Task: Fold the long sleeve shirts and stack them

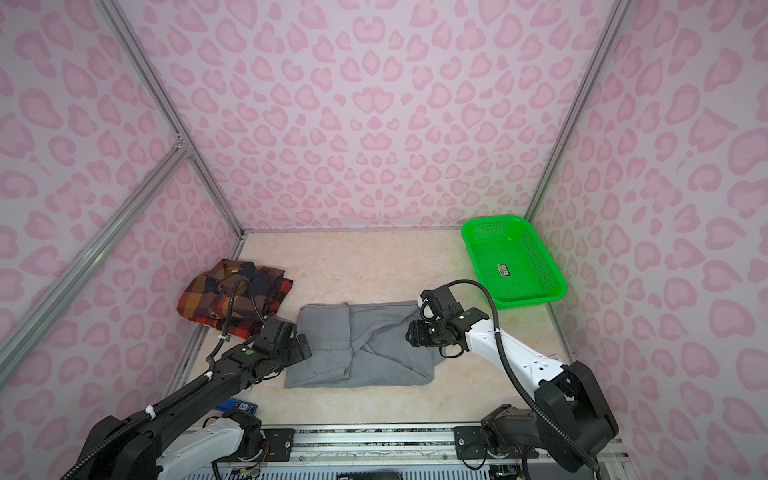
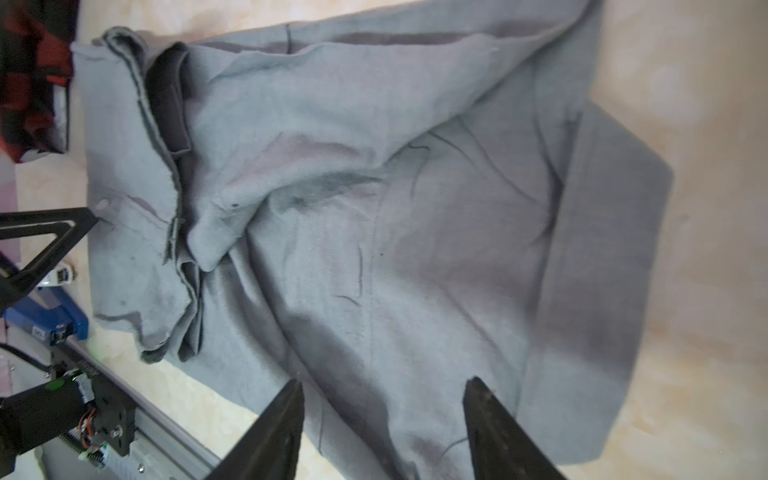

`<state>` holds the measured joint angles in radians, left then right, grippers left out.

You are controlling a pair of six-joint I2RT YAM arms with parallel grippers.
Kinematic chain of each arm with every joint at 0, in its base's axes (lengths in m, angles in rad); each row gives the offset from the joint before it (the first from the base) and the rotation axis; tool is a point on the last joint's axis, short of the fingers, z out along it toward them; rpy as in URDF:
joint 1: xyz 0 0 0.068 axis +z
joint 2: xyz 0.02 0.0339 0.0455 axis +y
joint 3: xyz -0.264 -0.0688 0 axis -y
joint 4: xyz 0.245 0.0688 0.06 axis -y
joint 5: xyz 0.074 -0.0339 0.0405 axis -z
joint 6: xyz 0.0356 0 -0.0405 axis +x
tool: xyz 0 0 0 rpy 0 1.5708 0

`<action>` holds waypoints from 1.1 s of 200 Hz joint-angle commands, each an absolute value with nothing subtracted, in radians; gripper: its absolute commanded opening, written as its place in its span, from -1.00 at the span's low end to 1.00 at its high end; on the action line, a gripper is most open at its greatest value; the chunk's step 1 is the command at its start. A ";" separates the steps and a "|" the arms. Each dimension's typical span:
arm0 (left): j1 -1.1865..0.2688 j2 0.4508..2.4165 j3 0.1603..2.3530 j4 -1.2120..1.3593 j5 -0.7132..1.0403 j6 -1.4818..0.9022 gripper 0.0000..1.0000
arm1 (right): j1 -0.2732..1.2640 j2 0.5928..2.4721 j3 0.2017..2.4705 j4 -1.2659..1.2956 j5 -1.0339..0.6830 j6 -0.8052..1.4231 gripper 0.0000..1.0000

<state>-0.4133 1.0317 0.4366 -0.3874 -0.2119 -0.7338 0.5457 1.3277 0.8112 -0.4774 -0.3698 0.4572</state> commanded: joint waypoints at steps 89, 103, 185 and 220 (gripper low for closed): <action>-0.413 1.111 0.362 -0.120 -0.090 -0.733 0.97 | 0.604 1.482 0.877 -0.346 -0.445 0.392 0.23; -0.413 1.112 0.352 -0.100 -0.071 -0.727 0.91 | 0.597 1.500 0.894 -0.327 -0.472 0.391 0.23; -0.413 1.049 0.301 -0.031 0.014 -0.696 0.72 | 0.674 1.677 1.030 -0.243 -0.579 0.402 0.19; -0.413 1.055 0.301 -0.019 0.022 -0.690 0.59 | 0.702 1.769 1.058 -0.196 -0.578 0.417 0.17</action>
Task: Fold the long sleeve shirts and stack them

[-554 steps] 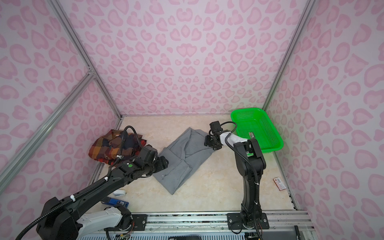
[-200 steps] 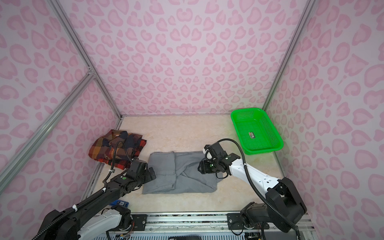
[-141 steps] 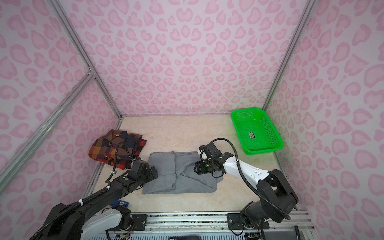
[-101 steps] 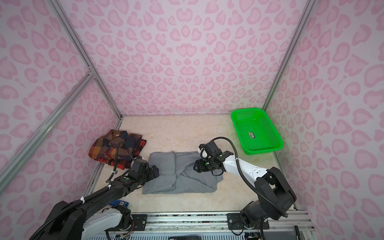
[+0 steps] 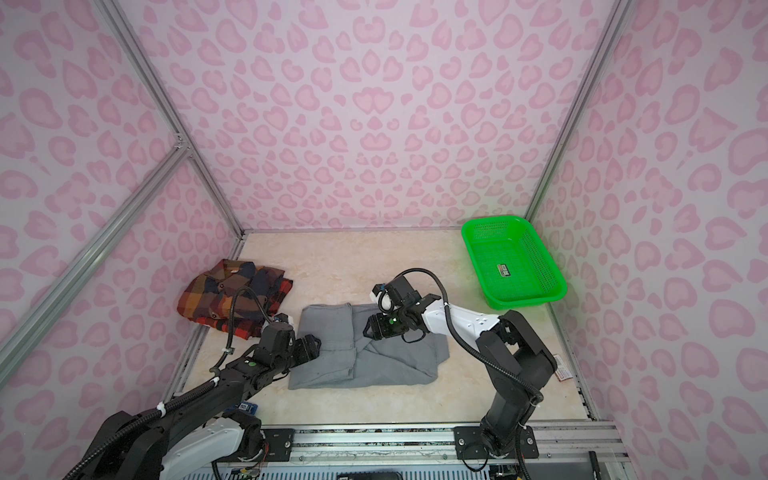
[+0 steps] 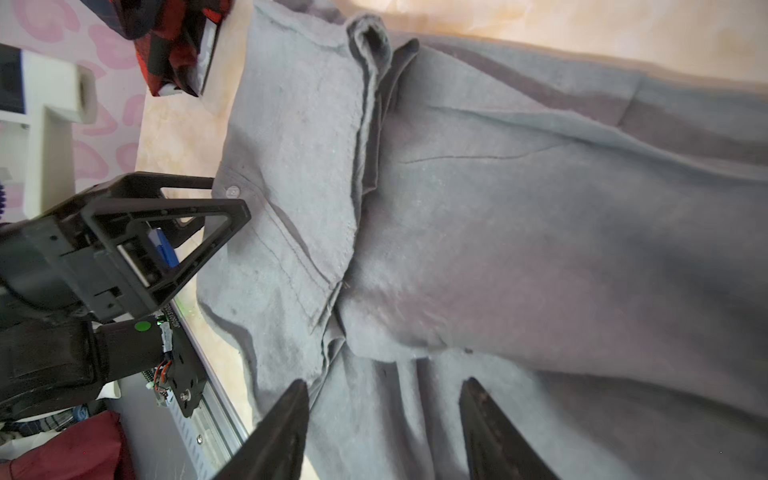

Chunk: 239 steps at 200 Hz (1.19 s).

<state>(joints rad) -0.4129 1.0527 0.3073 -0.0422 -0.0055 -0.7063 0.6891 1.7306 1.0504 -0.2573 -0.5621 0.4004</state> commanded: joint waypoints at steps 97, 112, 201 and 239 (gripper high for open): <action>-0.413 0.984 0.263 0.032 0.057 -0.689 0.02 | 0.708 1.895 1.036 -0.122 -0.569 0.439 0.12; -0.413 0.960 0.257 0.038 0.064 -0.686 -0.08 | 0.709 1.907 1.038 -0.118 -0.569 0.443 0.11; -0.413 0.882 0.330 -0.035 0.075 -0.684 -0.92 | 0.718 1.893 1.021 -0.120 -0.562 0.441 0.09; -0.413 0.858 0.394 -0.124 0.043 -0.679 -0.92 | 0.714 1.849 1.014 -0.146 -0.560 0.432 0.08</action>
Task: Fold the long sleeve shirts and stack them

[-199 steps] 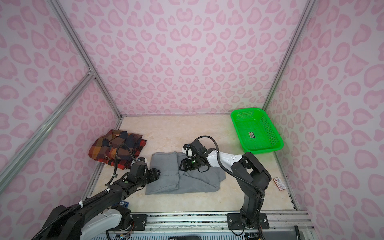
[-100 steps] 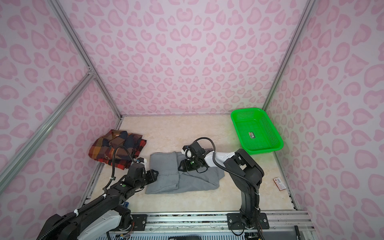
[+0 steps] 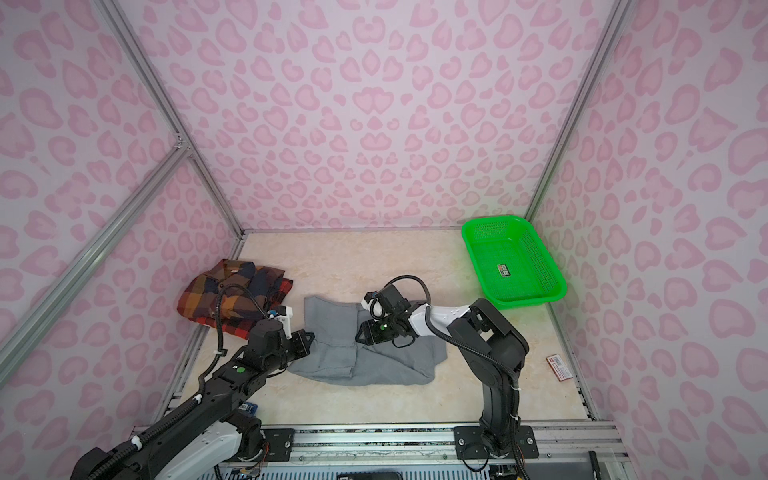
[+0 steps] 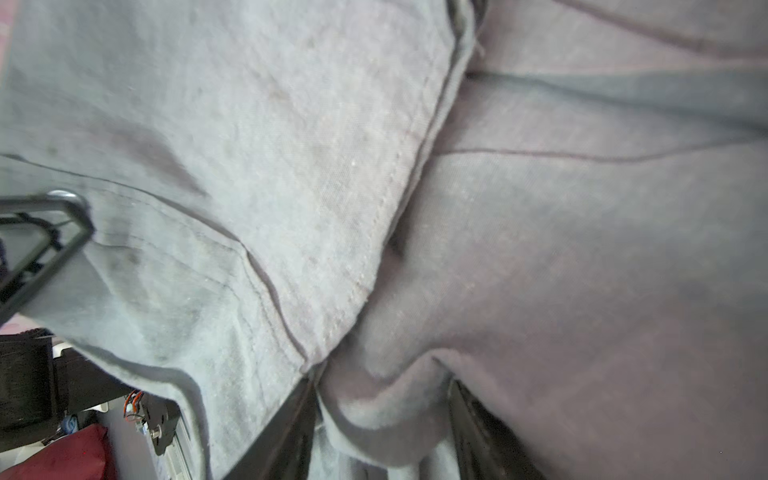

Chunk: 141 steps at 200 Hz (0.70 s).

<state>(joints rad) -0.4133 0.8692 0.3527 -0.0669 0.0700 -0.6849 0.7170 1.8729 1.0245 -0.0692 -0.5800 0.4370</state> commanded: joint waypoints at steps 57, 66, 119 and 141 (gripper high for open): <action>-0.413 0.836 0.495 -0.260 0.009 -0.651 -0.92 | 0.674 1.711 0.967 -0.186 -0.580 0.436 0.09; -0.413 0.844 0.515 -0.282 0.008 -0.645 -0.92 | 0.669 1.696 0.957 -0.188 -0.583 0.437 0.08; -0.414 0.894 0.628 -0.406 -0.010 -0.614 -0.92 | 0.653 1.710 0.918 -0.139 -0.620 0.471 0.06; -0.418 0.910 0.668 -0.444 -0.009 -0.605 -0.92 | 0.671 1.739 0.957 -0.127 -0.600 0.509 0.04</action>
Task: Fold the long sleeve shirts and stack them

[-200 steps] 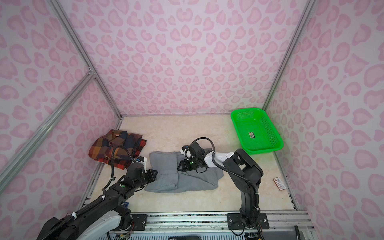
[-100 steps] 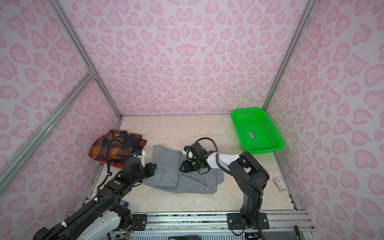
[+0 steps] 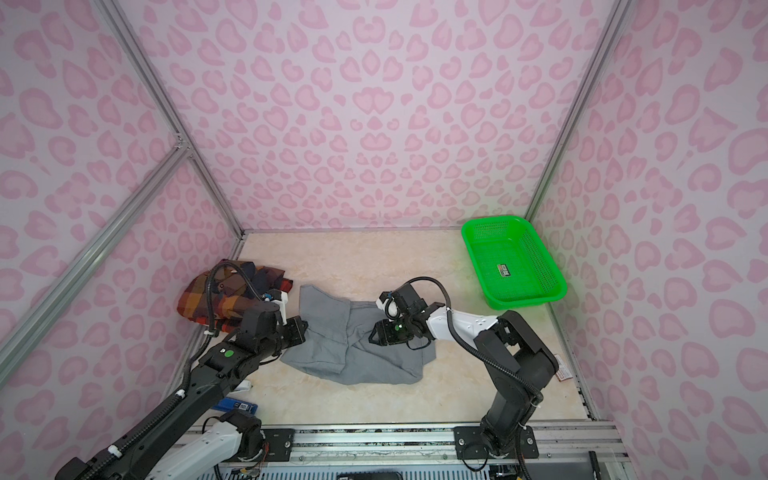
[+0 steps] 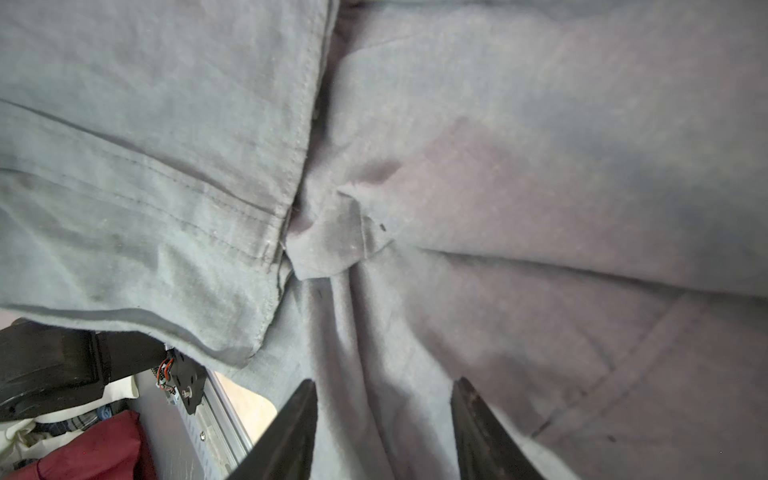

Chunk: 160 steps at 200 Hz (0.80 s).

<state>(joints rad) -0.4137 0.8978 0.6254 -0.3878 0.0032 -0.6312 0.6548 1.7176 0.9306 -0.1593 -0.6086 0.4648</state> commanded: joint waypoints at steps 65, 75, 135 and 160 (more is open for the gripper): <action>-0.482 0.971 0.808 -0.594 -0.081 -0.607 -0.92 | 0.783 1.874 1.123 -0.210 -0.353 0.757 0.02; -0.502 0.984 0.827 -0.616 -0.106 -0.613 -0.92 | 0.795 1.890 1.129 -0.192 -0.352 0.795 0.01; -0.573 1.059 0.925 -0.692 -0.171 -0.674 -0.92 | 0.890 1.992 1.210 -0.131 -0.344 0.897 0.00; -0.599 1.089 0.956 -0.704 -0.187 -0.699 -0.92 | 0.913 2.011 1.269 -0.158 -0.353 0.888 0.00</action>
<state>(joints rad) -0.5819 1.0679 0.9203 -0.6861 -0.1497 -0.6605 0.8986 1.9949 1.2404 -0.1448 -0.3565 0.8661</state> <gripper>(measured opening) 0.070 0.501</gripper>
